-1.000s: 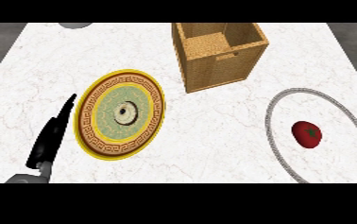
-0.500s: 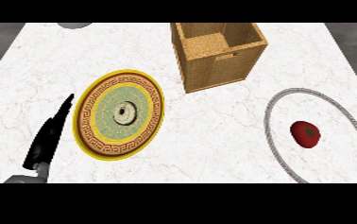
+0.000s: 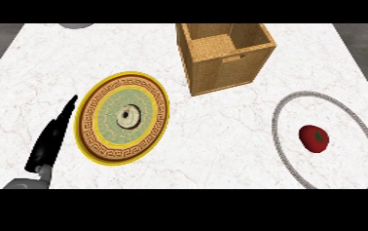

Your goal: Pick the tomato from the placemat and place it in the basket

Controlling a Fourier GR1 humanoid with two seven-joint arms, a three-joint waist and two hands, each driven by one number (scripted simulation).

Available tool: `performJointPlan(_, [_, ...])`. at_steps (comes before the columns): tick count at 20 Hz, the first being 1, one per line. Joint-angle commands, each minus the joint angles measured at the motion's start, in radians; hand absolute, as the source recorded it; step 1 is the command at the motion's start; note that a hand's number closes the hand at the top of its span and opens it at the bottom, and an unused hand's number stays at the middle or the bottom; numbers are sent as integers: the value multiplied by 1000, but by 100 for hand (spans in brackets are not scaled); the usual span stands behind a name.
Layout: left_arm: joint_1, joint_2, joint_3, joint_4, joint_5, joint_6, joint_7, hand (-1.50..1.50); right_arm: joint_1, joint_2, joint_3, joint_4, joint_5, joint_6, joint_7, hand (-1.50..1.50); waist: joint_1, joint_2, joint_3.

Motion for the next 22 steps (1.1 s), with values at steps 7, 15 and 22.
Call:
performJointPlan(7, [58, 12, 37, -35, 19, -40, -13, 0, -147, 27, 28, 171, 56, -114, -44, -150, 23, 8, 23])
performJointPlan(15, [56, -19, 29, 13, -10, -30, -61, 0, -234, -3, 15, 187, 80, -101, 52, -150, 20, 9, 22])
performJointPlan(22, [-7, -56, 15, 72, -44, -15, -44, 0, -311, -9, -3, 286, 121, -132, 74, -150, 14, 12, 23])
